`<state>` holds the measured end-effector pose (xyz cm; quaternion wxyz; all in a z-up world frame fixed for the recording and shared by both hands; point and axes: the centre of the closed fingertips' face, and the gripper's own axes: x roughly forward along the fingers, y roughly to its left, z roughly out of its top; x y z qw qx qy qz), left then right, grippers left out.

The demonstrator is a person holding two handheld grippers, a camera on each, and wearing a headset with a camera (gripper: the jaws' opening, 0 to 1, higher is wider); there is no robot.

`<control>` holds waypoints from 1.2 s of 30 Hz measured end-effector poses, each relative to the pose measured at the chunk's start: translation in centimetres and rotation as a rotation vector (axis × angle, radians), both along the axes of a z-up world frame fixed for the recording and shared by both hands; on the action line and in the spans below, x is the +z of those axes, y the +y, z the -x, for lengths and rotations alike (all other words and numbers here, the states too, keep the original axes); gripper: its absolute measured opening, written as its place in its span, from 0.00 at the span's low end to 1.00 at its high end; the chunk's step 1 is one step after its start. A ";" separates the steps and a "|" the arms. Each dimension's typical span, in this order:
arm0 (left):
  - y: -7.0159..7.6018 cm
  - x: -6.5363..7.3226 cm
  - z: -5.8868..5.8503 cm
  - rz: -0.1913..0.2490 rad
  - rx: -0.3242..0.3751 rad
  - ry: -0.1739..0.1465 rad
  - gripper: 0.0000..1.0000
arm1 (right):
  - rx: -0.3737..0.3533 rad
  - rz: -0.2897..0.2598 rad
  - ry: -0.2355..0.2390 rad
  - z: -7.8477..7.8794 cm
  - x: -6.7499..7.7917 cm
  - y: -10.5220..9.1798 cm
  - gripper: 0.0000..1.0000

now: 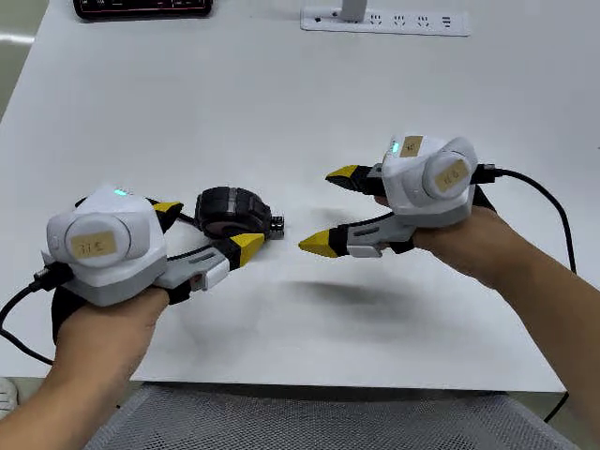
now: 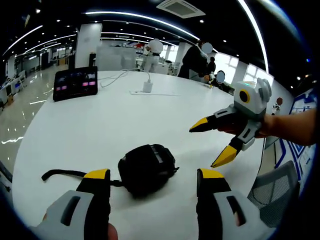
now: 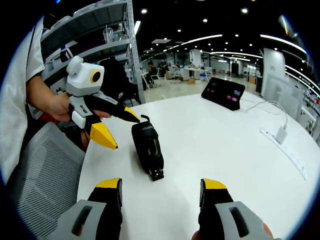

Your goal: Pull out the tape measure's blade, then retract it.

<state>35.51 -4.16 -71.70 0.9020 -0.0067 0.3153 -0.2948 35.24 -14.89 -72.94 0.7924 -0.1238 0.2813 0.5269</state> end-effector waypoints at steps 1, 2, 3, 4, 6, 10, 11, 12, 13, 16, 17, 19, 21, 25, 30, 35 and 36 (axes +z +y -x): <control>0.0 0.2 0.1 0.003 -0.009 -0.005 0.66 | -0.002 0.008 -0.005 0.1 0.1 -0.3 0.61; 0.0 0.3 0.2 0.002 -0.020 -0.010 0.67 | -0.002 0.010 -0.006 0.3 0.1 -0.5 0.62; 0.0 0.4 0.4 -0.010 -0.043 -0.023 0.67 | -0.007 0.011 -0.004 0.4 0.3 -0.7 0.62; 0.0 0.5 0.6 -0.018 -0.059 -0.031 0.67 | -0.012 0.010 -0.006 0.5 0.4 -1.0 0.62; 0.1 0.8 0.9 0.004 -0.059 -0.032 0.68 | -0.016 0.023 -0.012 0.7 0.6 -1.6 0.64; 1.0 1.0 1.0 0.014 -0.060 -0.033 0.70 | -0.032 0.031 -0.027 1.0 1.1 -3.0 0.67; 1.1 1.1 1.1 0.018 -0.061 -0.033 0.71 | -0.034 0.033 -0.030 1.0 1.2 -3.2 0.69; 1.2 1.1 1.2 0.016 -0.064 -0.035 0.72 | -0.037 0.034 -0.030 1.1 1.2 -3.4 0.70; 1.3 1.2 1.3 0.009 -0.077 -0.039 0.73 | -0.039 0.036 -0.030 1.3 1.4 -3.7 0.71; 1.5 1.4 1.7 0.013 -0.102 -0.046 0.74 | -0.051 0.038 -0.033 1.6 1.5 -4.4 0.73; 1.5 1.4 1.8 0.008 -0.110 -0.049 0.75 | -0.054 0.037 -0.031 1.7 1.5 -4.6 0.74; 1.7 1.5 2.1 0.004 -0.126 -0.051 0.75 | -0.067 0.035 -0.031 2.0 1.6 -5.0 0.74; 1.8 1.5 2.2 0.005 -0.139 -0.049 0.75 | -0.075 0.035 -0.029 2.3 1.6 -5.3 0.75; 2.1 1.7 2.5 0.004 -0.167 -0.051 0.76 | -0.089 0.033 -0.029 2.8 1.8 -5.9 0.76; 2.5 1.7 3.0 -0.008 -0.203 -0.053 0.77 | -0.107 0.038 -0.027 3.5 1.8 -6.7 0.76; 2.8 1.7 3.4 -0.014 -0.234 -0.048 0.81 | -0.138 0.033 -0.025 4.0 2.1 -7.5 0.77; 2.8 1.7 3.5 -0.016 -0.240 -0.051 0.82 | -0.140 0.033 -0.026 4.1 2.2 -7.6 0.78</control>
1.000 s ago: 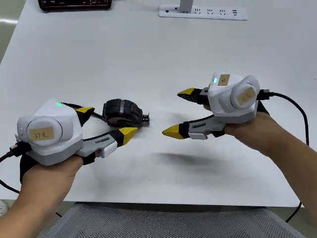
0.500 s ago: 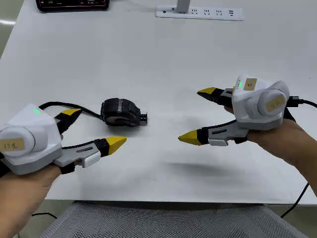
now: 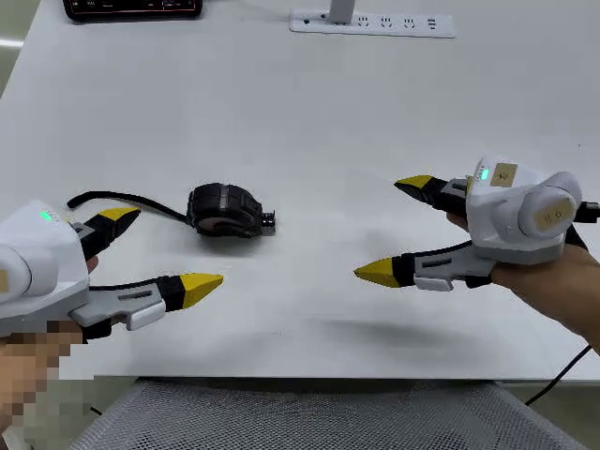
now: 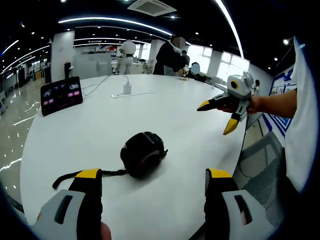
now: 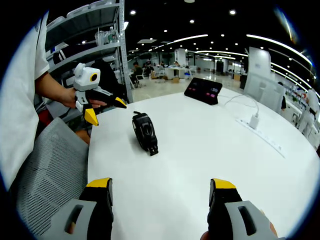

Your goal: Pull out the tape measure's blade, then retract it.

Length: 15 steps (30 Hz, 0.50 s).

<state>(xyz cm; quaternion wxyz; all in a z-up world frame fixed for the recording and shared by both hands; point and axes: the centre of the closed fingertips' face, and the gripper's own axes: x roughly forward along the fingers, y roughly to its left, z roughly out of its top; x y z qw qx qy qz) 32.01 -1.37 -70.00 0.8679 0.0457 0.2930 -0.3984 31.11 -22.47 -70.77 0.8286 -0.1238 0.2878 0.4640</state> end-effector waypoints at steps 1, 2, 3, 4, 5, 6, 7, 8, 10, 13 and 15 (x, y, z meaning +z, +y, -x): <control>0.0 0.0 0.1 -0.004 -0.008 -0.003 0.82 | -0.001 -0.001 0.000 0.1 0.1 -0.1 0.77; 0.2 0.1 0.2 -0.012 -0.019 -0.006 0.82 | -0.004 0.002 0.000 0.4 0.0 -0.2 0.77; 0.2 0.1 0.3 -0.017 -0.024 -0.010 0.83 | -0.006 0.003 0.003 0.5 -0.1 -0.4 0.78; 0.5 0.1 0.3 -0.026 -0.029 -0.013 0.83 | -0.011 0.002 0.006 0.7 -0.2 -0.6 0.78; 0.5 0.2 0.4 -0.024 -0.033 -0.012 0.83 | -0.014 0.003 0.007 0.9 -0.2 -0.8 0.78; 0.7 0.2 0.5 -0.021 -0.037 -0.010 0.84 | -0.019 0.003 0.008 1.0 -0.2 -0.9 0.78; 0.8 0.3 0.5 -0.020 -0.039 -0.013 0.84 | -0.026 0.002 0.009 1.3 -0.2 -1.2 0.78; 0.9 0.3 0.6 -0.022 -0.043 -0.013 0.84 | -0.028 0.001 0.010 1.4 -0.2 -1.3 0.78; 1.2 0.3 0.7 -0.032 -0.047 -0.010 0.86 | -0.037 0.005 0.013 1.9 -0.2 -1.8 0.78; 1.5 0.4 0.9 -0.034 -0.046 -0.006 0.87 | -0.041 0.013 0.013 2.4 -0.3 -2.3 0.79; 1.6 0.3 1.0 -0.038 -0.053 -0.006 0.89 | -0.037 0.016 0.020 2.9 -0.4 -2.6 0.80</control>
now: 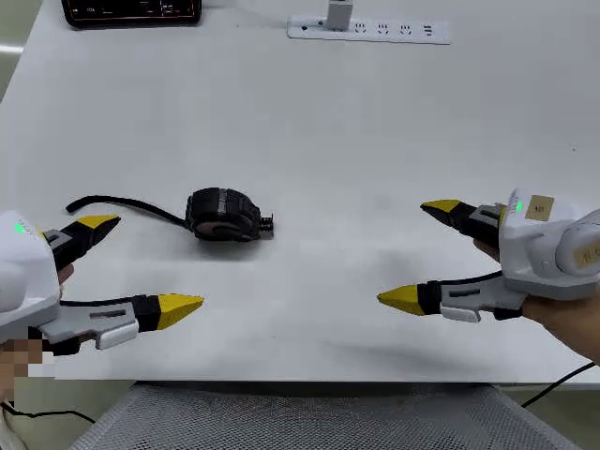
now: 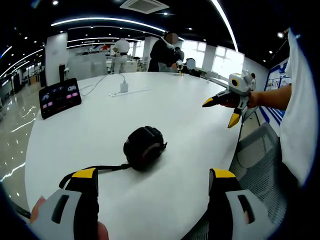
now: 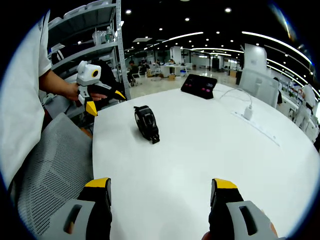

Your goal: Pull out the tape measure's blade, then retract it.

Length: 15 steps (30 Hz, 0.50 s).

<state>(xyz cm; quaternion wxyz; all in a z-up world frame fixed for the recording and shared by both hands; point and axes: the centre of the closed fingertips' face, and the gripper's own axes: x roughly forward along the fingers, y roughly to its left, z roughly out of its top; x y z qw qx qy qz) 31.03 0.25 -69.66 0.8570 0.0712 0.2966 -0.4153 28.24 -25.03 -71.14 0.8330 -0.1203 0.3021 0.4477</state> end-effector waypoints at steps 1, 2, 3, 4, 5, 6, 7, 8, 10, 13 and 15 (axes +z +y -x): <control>0.0 0.0 0.1 -0.002 -0.006 0.000 0.89 | 0.000 0.002 -0.004 0.1 0.0 -0.1 0.81; 0.0 -0.1 0.2 -0.008 -0.011 -0.001 0.90 | -0.002 0.006 -0.005 0.3 0.0 -0.3 0.82; 0.1 -0.1 0.3 -0.011 -0.015 0.001 0.92 | -0.004 0.005 -0.004 0.5 0.1 -0.4 0.83; 0.1 -0.1 0.4 -0.015 -0.018 -0.002 0.93 | -0.010 0.005 -0.003 0.6 0.1 -0.7 0.83; 0.2 -0.1 0.5 -0.017 -0.020 -0.004 0.93 | -0.012 0.006 -0.005 0.7 0.1 -0.8 0.84; 0.3 -0.1 0.6 -0.018 -0.022 -0.001 0.93 | -0.015 0.006 -0.009 0.8 0.2 -0.9 0.85; 0.4 -0.1 0.6 -0.024 -0.022 -0.002 0.94 | -0.018 0.007 -0.007 1.0 0.2 -1.1 0.86; 0.5 -0.1 0.7 -0.025 -0.021 -0.003 0.95 | -0.020 0.008 -0.008 1.1 0.1 -1.2 0.88; 0.8 -0.1 0.8 -0.016 -0.015 0.007 0.96 | -0.026 0.008 -0.011 1.3 0.1 -1.5 0.90; 1.0 0.0 1.0 -0.005 -0.014 0.012 0.98 | -0.036 0.013 -0.014 1.6 0.2 -1.9 0.92; 1.1 0.1 1.1 -0.005 -0.015 0.009 0.99 | -0.043 0.013 -0.016 1.7 0.2 -2.0 0.95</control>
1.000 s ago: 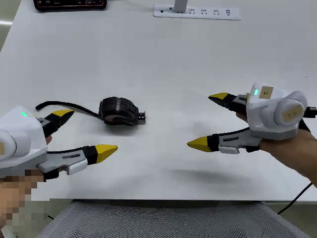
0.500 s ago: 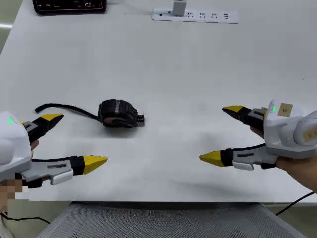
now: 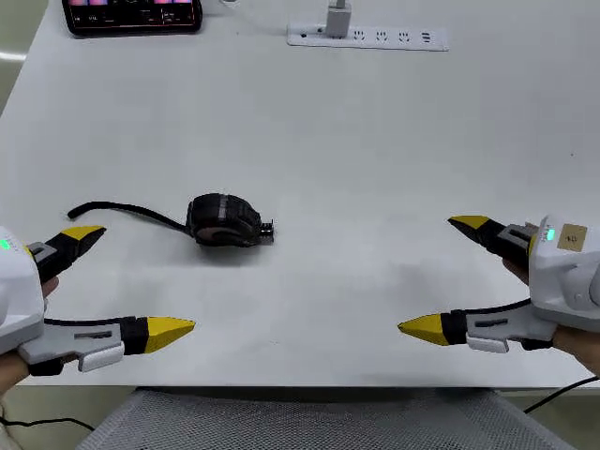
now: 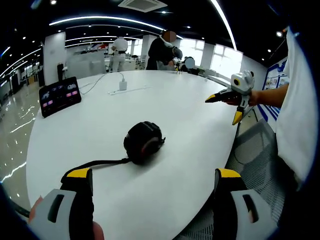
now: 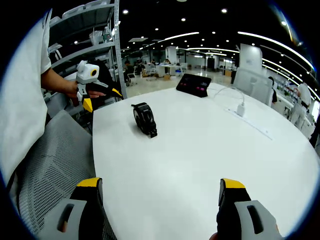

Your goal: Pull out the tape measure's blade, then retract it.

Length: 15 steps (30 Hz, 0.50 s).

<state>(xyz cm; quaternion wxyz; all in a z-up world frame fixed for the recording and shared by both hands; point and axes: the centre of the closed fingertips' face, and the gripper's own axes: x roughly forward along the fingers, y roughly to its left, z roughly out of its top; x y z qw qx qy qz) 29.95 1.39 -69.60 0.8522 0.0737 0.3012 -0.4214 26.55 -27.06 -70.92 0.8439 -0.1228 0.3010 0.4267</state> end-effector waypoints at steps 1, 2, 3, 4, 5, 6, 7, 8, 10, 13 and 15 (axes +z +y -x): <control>0.0 0.0 0.1 0.002 -0.001 0.004 0.99 | -0.001 0.003 0.000 0.1 0.0 0.0 0.96; 0.1 0.0 0.1 -0.002 -0.002 0.003 0.99 | -0.004 0.006 -0.004 0.2 0.1 -0.1 0.97; 0.2 0.0 0.2 -0.004 -0.006 0.001 0.99 | -0.006 0.005 -0.004 0.2 0.1 -0.2 0.98; 0.3 -0.1 0.3 -0.012 -0.012 -0.001 0.99 | -0.008 0.004 0.000 0.3 0.2 -0.3 0.99; 0.4 -0.1 0.3 -0.014 -0.015 -0.001 0.99 | -0.009 0.005 -0.001 0.4 0.2 -0.4 0.99; 0.4 -0.1 0.4 -0.013 -0.018 -0.001 0.99 | -0.011 0.008 -0.005 0.4 0.3 -0.5 0.99; 0.5 -0.2 0.5 -0.018 -0.021 -0.002 0.99 | -0.014 0.008 -0.004 0.4 0.4 -0.7 0.99; 0.5 -0.2 0.6 -0.019 -0.024 -0.002 0.99 | -0.017 0.005 -0.002 0.5 0.4 -0.8 0.99; 0.7 -0.1 0.7 -0.016 -0.026 -0.001 0.99 | -0.027 0.007 -0.002 0.5 0.5 -1.1 0.99; 0.9 -0.3 0.8 -0.022 -0.026 0.001 0.99 | -0.036 0.009 0.001 0.6 0.4 -1.7 0.99; 0.9 -0.3 1.0 -0.027 -0.036 0.003 0.99 | -0.038 0.016 0.003 0.7 0.3 -1.9 0.99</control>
